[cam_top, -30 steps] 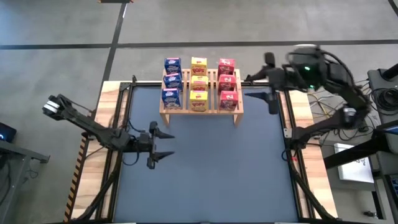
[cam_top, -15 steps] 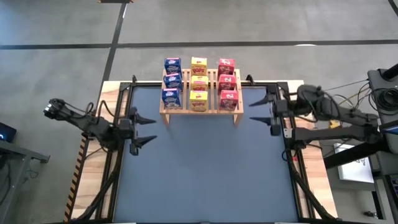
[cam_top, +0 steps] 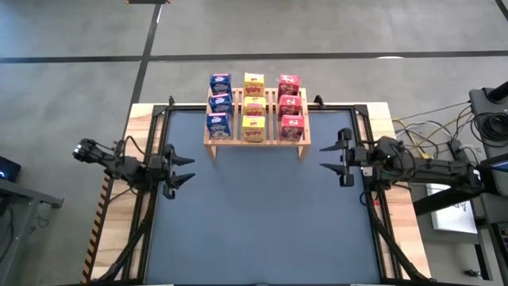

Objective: Stack cereal on shelf
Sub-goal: Return to Home Position

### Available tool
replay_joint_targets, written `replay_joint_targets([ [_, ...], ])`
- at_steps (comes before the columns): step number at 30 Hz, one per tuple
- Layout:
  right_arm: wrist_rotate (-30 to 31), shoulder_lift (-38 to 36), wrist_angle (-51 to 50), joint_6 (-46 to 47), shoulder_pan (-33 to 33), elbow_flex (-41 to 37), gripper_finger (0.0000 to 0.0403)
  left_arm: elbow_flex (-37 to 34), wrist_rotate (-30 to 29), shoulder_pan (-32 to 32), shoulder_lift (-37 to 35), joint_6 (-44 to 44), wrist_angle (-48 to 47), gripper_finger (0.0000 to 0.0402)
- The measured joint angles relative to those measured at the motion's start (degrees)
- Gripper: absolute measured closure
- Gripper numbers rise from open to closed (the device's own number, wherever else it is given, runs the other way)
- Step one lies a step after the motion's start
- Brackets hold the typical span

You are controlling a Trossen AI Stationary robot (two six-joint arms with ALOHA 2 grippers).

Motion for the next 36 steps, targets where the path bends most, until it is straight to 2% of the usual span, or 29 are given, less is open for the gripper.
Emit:
replay_joint_targets([
  [2, 1.75, -0.17, 3.36, 0.72, 0.0, -4.02, 0.02, -1.76, -0.26, 0.0, -2.2, -0.05, 1.43, 0.0186],
  [5, 5.08, -0.27, 7.82, 1.98, -0.02, -9.09, 0.02, -3.38, -0.12, 0.05, -1.75, -0.36, 1.58, 0.02],
  [10, 7.15, -1.65, 11.97, 5.09, -0.31, -14.27, 0.02, -3.49, 0.0, 0.09, -1.85, -2.51, -0.76, 0.0225],
  [19, 7.75, -11.5, 3.13, 6.84, -0.27, -14.42, 0.0218, -3.49, 0.22, 0.04, -2.19, -2.12, -1.35, 0.0271],
  [24, 7.71, -19.4, -7.47, 8.42, -0.26, -14.44, 0.0242, -3.51, 0.22, 0.04, -2.15, -1.87, -1.43, 0.0296],
  [26, 7.98, -19.39, -10.23, 8.28, -0.27, -14.46, 0.0252, -3.51, 0.23, 0.06, -2.11, -1.38, -1.43, 0.0307],
  [32, 7.2, -18.62, -9.73, 7.78, -0.26, -14.47, 0.0285, -3.51, 0.39, 0.04, -0.25, 0.46, -1.5, 0.0357],
  [36, 6.43, -18.61, -9.74, 7.01, -0.26, -14.49, 0.033, -3.51, 0.48, 0.04, 2.97, 1.45, -1.54, 0.0396],
])
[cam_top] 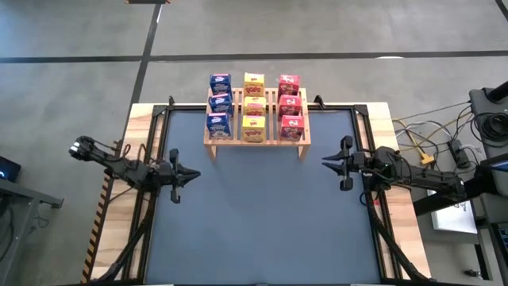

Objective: Stack cereal on shelf
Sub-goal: Return to Home Position

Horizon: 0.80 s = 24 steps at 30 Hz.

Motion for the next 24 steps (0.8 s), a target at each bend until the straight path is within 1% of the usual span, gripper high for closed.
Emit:
replay_joint_targets([
  [3, -1.54, 0.01, 0.0, -0.83, 0.0, 0.0, 0.0378, 0.0, 0.48, 0.0, 1.68, -0.92, -0.06, 0.0395],
  [4, -1.74, -0.06, 0.0, -0.98, 0.0, 0.0, 0.0385, 0.0, 0.8, 0.0, 2.05, -1.33, -0.01, 0.0398],
  [12, 0.4, 0.39, 0.18, 0.06, 0.0, -0.02, 0.039, -0.02, 2.58, 0.01, 4.23, -9.1, -0.07, 0.04],
  [15, 0.35, 0.61, 0.02, -1.01, 0.0, -0.04, 0.039, -0.02, 2.63, 0.02, 5.01, -8.52, -0.07, 0.04],
  [24, 0.29, 0.79, 0.0, 0.27, 0.0, -0.04, 0.039, 0.94, 2.69, 0.04, 6.48, -8.37, -0.62, 0.04],
])
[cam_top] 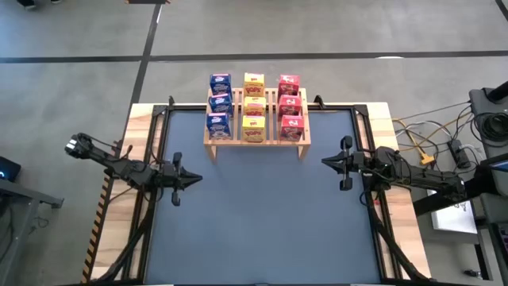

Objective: Stack cereal on shelf
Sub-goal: Return to Home Position

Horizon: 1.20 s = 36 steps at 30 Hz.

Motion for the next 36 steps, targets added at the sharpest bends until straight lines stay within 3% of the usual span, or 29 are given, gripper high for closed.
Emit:
replay_joint_targets([
  [36, 0.0, 0.05, -0.02, 0.0, 0.0, 0.07, 0.039, 0.5, -0.04, 0.0, 0.26, 0.02, 0.74, 0.0399],
])
